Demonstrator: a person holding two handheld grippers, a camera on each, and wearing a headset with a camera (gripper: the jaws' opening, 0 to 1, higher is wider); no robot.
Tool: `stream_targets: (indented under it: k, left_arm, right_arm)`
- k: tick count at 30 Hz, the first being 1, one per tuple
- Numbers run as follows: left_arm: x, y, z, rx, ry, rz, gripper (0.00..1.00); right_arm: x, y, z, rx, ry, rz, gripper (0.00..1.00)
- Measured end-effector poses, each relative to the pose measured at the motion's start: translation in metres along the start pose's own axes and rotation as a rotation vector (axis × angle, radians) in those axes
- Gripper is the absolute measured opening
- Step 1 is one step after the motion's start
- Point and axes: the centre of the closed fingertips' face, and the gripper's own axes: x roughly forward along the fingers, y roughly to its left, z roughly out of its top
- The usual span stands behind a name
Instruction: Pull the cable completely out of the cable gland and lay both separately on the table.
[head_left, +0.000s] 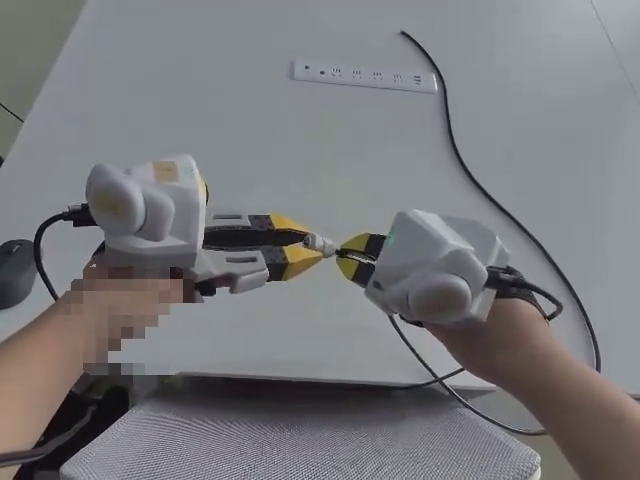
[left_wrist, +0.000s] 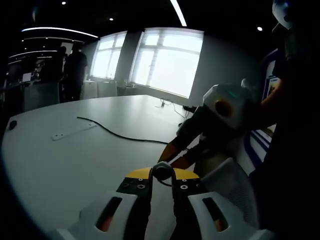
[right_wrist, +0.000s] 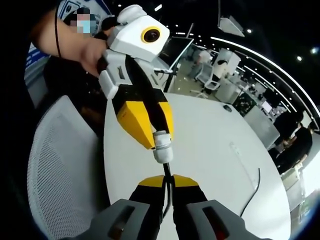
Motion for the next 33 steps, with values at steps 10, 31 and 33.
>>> stream_targets:
  k: [10, 31, 33]
  left_arm:
    - [0.0, -0.002, 0.002, -0.017, -0.015, -0.003, 0.15]
    - [0.002, -0.002, -0.008, 0.007, 0.005, -0.001, 0.15]
    - [0.001, -0.001, -0.01, 0.002, 0.001, 0.0, 0.15]
  right_arm:
    - [-0.001, -0.007, -0.025, 0.043, 0.051, 0.001, 0.0]
    - [-0.008, -0.019, -0.046, 0.123, 0.091, -0.021, 0.0]
    - [-0.009, -0.021, -0.043, 0.126, 0.089, -0.022, 0.0]
